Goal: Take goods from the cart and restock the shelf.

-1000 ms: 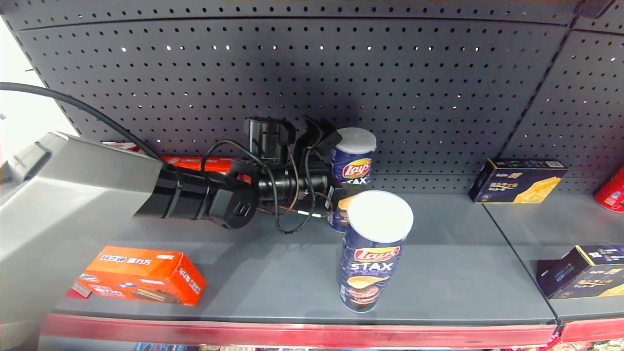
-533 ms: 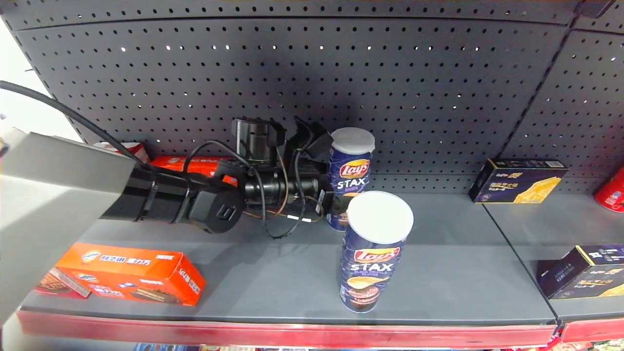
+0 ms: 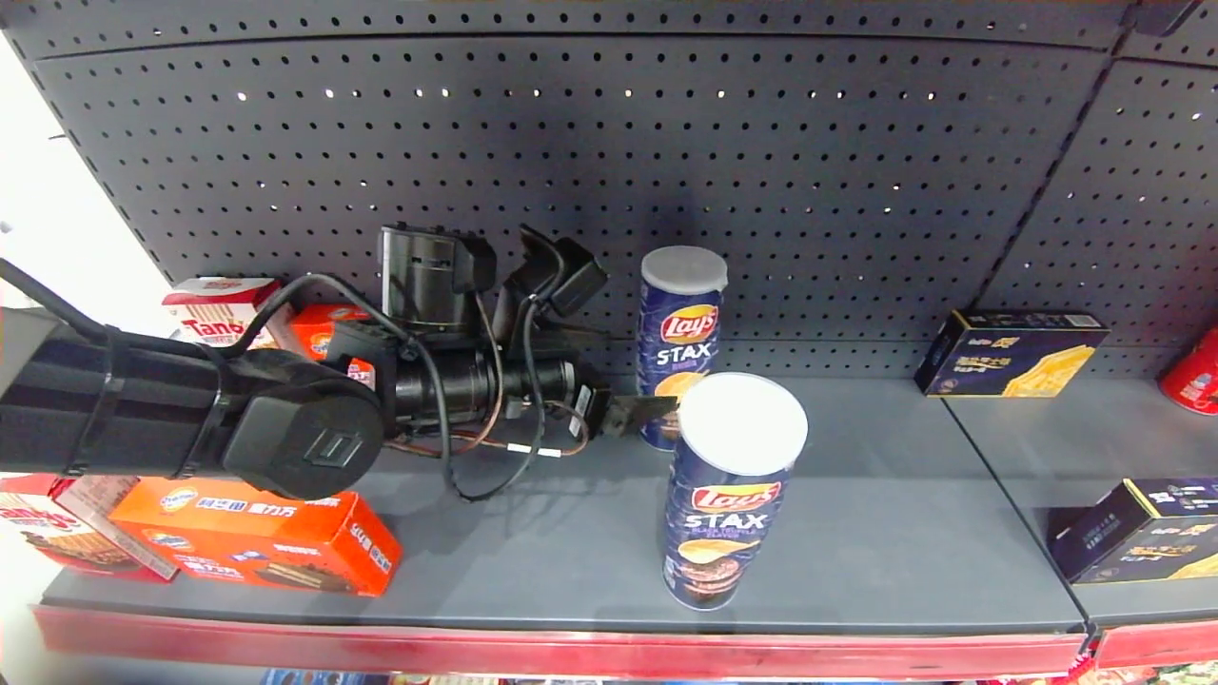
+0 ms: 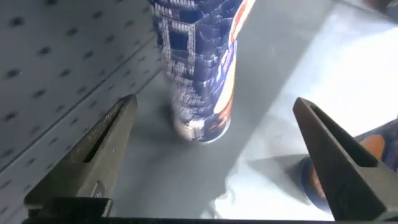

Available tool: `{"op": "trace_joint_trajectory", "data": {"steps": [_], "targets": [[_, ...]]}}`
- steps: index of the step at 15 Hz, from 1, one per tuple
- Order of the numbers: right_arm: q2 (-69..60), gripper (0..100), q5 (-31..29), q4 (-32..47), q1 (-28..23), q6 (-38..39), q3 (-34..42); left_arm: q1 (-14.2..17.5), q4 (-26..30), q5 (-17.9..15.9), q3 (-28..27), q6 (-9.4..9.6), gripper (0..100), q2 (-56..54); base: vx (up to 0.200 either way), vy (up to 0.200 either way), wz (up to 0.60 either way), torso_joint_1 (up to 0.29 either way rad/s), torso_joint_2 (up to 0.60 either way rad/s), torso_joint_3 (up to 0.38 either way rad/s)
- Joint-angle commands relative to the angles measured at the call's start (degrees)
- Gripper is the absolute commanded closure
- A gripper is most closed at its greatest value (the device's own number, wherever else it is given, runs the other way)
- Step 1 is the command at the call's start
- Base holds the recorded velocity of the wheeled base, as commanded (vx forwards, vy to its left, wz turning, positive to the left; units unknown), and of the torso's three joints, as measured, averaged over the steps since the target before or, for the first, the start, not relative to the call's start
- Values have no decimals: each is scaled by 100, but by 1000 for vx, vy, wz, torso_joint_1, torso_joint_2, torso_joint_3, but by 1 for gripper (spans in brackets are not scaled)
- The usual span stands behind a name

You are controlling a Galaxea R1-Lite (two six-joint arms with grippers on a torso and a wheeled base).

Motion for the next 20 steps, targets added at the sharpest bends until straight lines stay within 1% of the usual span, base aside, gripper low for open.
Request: {"op": "trace_joint_trajectory", "data": {"steps": [1,3,5,7,10,14,16,19,20], "targets": [[11,0,1,-4,-1,-2,1,16,-1,69,12,3,0,-117,0,0,0,0,0,0],[11,0,-8,-4,-1,-2,1,16,-1,183,-76,3,0,-38,0,0,0,0,0,0],[11,0,1,-4,-1,-2,1,16,-1,341,-322,3,0,217,0,0,0,0,0,0],[11,0,-8,-4,-1,-2,1,16,16,429,-489,-15,0,384,0,0,0,0,0,0],[11,0,1,-4,-1,-2,1,34,16,535,-525,-32,0,454,0,0,0,0,0,0],[11,0,1,-4,-1,-2,1,157,16,552,-525,-32,0,454,0,0,0,0,0,0],[11,0,-8,-4,-1,-2,1,210,16,623,-516,-32,0,454,0,0,0,0,0,0],[11,0,1,5,-1,-2,1,227,16,640,-516,-41,0,454,0,0,0,0,0,0],[11,0,1,5,-1,-2,1,227,16,711,-533,-50,0,463,0,0,0,0,0,0]]}}
